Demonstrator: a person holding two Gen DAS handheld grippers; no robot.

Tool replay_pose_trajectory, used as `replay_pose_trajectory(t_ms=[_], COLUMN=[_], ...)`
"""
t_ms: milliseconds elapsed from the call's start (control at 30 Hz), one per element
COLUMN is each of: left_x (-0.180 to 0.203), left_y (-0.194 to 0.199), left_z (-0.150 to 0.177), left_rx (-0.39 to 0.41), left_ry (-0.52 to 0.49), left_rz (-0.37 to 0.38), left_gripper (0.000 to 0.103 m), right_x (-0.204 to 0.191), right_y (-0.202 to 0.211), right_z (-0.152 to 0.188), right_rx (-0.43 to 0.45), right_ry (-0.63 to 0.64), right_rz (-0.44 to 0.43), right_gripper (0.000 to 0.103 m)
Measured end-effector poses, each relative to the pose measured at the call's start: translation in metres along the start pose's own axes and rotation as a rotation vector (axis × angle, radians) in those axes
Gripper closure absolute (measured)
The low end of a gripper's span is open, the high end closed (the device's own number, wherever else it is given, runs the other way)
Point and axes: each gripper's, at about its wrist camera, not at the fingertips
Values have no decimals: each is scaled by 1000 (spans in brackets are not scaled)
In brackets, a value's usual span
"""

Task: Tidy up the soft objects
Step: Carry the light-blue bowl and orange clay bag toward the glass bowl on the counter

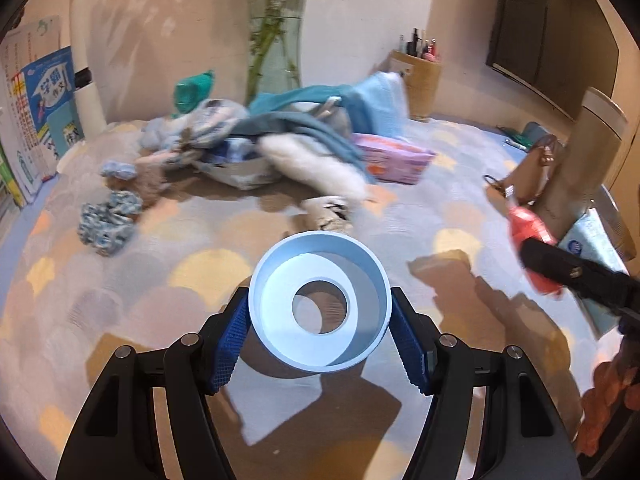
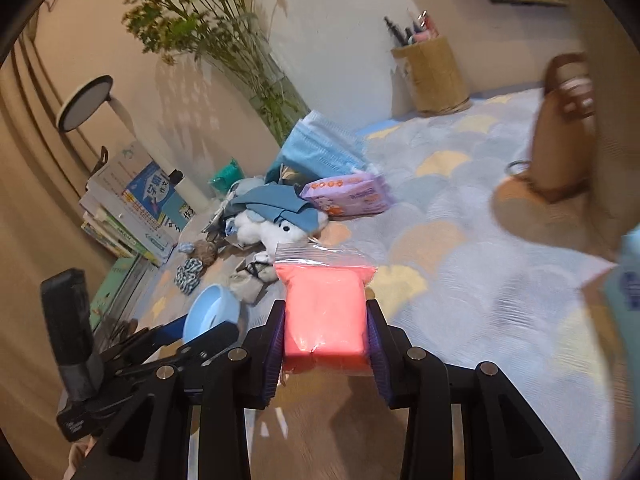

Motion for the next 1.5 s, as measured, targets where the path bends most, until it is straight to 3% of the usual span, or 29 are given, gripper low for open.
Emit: replay_pose_trajectory(t_ms=[433,933,1067,1267,1400,1500], left_x=[82,216,241,233,196,155], left_y=[35,47,40,38,36,30], left_z=[4,-16,-23,-28,-45,-61], left_rx=[81,90,63,39,37,57], left_ry=[-56,-261,-271,-252,-216,-183], left_rz=[158,358,412,427,378,294], left_gripper=[38,38,38,38,38,37], right_x=[53,127,153,178,182,178], right_y=[100,188,204,214,207,198], right_z=[-18,-50,-64,-71,-68,-65], right_rx=[100,232,245,253,240,229], right_ry=[-59,-165,-191,-220,-233,-231], right_rz=[27,87,155,168,163,144], right_gripper=[66,66,66,66,66,66])
Point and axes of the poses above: each gripper's, at about its wrist camera, not at the fingertips, and y roughly against the way its jaws point, x to its right, z to its underside, and after that the axes turned 9 degrees about y, right-handed
